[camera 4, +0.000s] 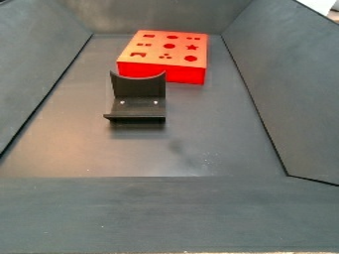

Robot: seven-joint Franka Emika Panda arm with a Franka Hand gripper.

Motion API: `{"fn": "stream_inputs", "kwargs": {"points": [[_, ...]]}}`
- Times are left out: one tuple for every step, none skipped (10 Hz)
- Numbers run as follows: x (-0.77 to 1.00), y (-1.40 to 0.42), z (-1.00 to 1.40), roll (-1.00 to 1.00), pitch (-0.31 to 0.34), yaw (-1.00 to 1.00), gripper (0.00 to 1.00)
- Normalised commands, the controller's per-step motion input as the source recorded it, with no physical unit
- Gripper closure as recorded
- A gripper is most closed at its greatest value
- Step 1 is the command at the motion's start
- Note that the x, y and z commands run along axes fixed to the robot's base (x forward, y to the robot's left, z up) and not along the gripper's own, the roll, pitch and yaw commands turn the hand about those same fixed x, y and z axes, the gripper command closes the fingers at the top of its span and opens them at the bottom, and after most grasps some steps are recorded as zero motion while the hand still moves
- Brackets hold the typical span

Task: Pick up the square-circle object. Move up. Place the square-circle object on the fixture. Regrasp the square-circle object. Move to above the board. Insert the square-circle object.
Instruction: Move to above the board.

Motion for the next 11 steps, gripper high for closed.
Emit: {"fn": "stream_inputs", "kwargs": {"points": [[-0.11, -0.09, 0.0, -0.23, -0.178, 1.0, 1.0], [-0.08, -0.05, 0.0, -0.22, -0.2, 1.0, 1.0], [-0.08, -0.03, 0.01, -0.21, -0.225, 1.0, 1.0], [-0.08, 0.0, 0.0, -0.19, -0.262, 1.0, 1.0], [-0.07, 0.01, 0.0, -0.18, -0.293, 1.0, 1.0], [-0.07, 0.01, 0.0, -0.16, -0.332, 1.0, 1.0], [-0.07, 0.01, 0.0, -0.15, -0.355, 1.0, 1.0], [-0.06, 0.01, 0.0, -0.12, -0.4, 1.0, 1.0], [-0.05, 0.01, 0.0, -0.08, -0.365, 0.83, 1.0], [-0.05, 0.01, 0.0, -0.03, -0.253, 0.47, 1.0], [-0.04, 0.01, 0.0, -0.02, -0.199, 0.34, 1.0]]}}
